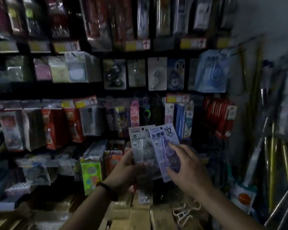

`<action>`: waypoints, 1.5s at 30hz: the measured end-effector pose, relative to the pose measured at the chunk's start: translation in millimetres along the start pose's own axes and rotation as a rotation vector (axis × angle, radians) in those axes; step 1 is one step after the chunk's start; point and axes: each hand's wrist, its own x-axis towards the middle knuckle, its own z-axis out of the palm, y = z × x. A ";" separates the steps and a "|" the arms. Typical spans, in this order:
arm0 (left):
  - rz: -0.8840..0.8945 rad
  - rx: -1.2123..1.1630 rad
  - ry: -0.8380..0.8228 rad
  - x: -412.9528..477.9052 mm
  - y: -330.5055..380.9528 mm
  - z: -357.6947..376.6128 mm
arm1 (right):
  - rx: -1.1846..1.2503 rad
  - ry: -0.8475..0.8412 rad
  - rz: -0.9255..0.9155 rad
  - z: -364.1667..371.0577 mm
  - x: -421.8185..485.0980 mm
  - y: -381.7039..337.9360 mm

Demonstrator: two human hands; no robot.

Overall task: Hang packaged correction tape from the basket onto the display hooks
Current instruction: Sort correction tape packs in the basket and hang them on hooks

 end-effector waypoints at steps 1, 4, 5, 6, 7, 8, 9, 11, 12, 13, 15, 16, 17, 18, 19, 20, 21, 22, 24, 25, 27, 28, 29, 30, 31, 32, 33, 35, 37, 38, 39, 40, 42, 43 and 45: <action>0.023 0.009 -0.010 11.0 9.1 4.2 | -0.012 0.018 -0.010 -10.3 9.9 3.2; 0.069 0.028 -0.019 36.6 40.7 23.2 | -0.077 0.067 -0.030 -41.6 40.0 13.0; 0.073 0.036 -0.017 44.5 51.2 30.2 | -0.106 0.085 -0.033 -53.1 50.1 16.3; 0.075 0.046 -0.023 52.7 60.4 36.9 | -0.131 0.104 -0.033 -64.6 59.8 20.0; 0.081 0.064 -0.029 61.9 68.4 43.0 | -0.149 0.121 -0.031 -75.5 69.5 24.7; 0.093 0.085 -0.037 71.9 76.2 48.7 | -0.155 0.138 -0.027 -86.5 79.0 28.8; 0.107 0.097 -0.041 82.0 83.5 53.9 | -0.156 0.152 -0.020 -96.6 88.4 33.4; 0.135 0.111 -0.056 102.9 99.5 66.0 | -0.163 0.197 -0.006 -115.4 106.4 43.2; 0.146 0.119 -0.061 111.4 108.0 72.4 | -0.164 0.216 0.004 -123.4 114.7 47.8; 0.155 0.125 -0.062 119.4 116.1 78.8 | -0.165 0.234 0.019 -130.7 122.5 52.4; 0.173 0.157 -0.060 136.7 131.5 92.8 | -0.168 0.267 0.054 -144.7 138.3 64.9; 0.186 0.183 -0.051 145.6 137.9 98.4 | -0.159 0.282 0.066 -150.0 145.8 71.3; 0.198 0.208 -0.038 154.9 143.7 104.4 | -0.148 0.297 0.070 -154.0 153.4 78.7; 0.203 0.231 -0.025 162.5 149.3 110.6 | -0.138 0.314 0.073 -157.6 160.6 85.6; 0.207 0.253 -0.010 169.8 154.0 116.4 | -0.135 0.327 0.081 -160.8 168.5 92.9; 0.210 0.276 0.000 176.7 158.1 122.3 | -0.144 0.340 0.090 -164.2 176.2 98.8; 0.216 0.296 0.007 182.6 162.3 128.0 | -0.157 0.355 0.098 -167.2 184.3 104.5; 0.221 0.310 0.016 188.0 165.6 133.4 | -0.164 0.369 0.106 -169.9 192.1 110.1; 0.238 0.336 0.034 197.4 170.5 142.9 | -0.148 0.397 0.121 -175.1 206.5 119.3; 0.251 0.357 0.040 201.3 172.5 146.9 | -0.140 0.407 0.126 -176.8 213.1 123.5; 0.269 0.391 0.053 208.3 175.1 153.0 | -0.134 0.421 0.120 -179.3 224.6 130.4; 0.273 0.389 0.053 211.4 176.2 155.0 | -0.147 0.426 0.104 -180.2 229.6 133.5; 0.273 0.389 0.053 213.9 177.5 156.9 | -0.169 0.426 0.085 -180.8 234.6 136.3; 0.272 0.398 0.055 215.4 179.4 158.8 | -0.191 0.428 0.071 -181.6 239.0 138.2; 0.274 0.412 0.056 216.6 181.2 160.3 | -0.207 0.431 0.062 -182.0 243.0 140.8; 0.275 0.421 0.057 218.5 182.8 161.0 | -0.220 0.430 0.056 -181.8 246.6 143.5; 0.271 0.422 0.057 220.1 184.4 161.2 | -0.231 0.428 0.051 -181.0 248.9 146.1; 0.263 0.417 0.054 220.8 187.3 162.4 | -0.255 0.432 0.035 -178.5 249.5 151.4; 0.258 0.422 0.055 220.5 189.0 163.9 | -0.264 0.451 0.020 -176.4 246.7 155.1; 0.256 0.424 0.054 220.5 189.3 164.4 | -0.260 0.460 0.013 -176.0 245.1 156.0; 0.252 0.425 0.053 220.6 189.3 165.0 | -0.253 0.470 0.007 -176.2 244.6 156.5; 0.249 0.427 0.049 220.3 189.5 165.8 | -0.244 0.482 0.004 -177.3 245.1 156.9; 0.249 0.438 0.048 221.6 189.0 166.0 | -0.232 0.490 0.009 -181.0 248.9 156.9; 0.246 0.440 0.048 222.9 189.0 166.1 | -0.231 0.478 0.014 -182.3 251.2 157.2; 0.235 0.423 0.048 224.4 188.9 167.1 | -0.226 0.449 0.016 -184.0 255.1 159.0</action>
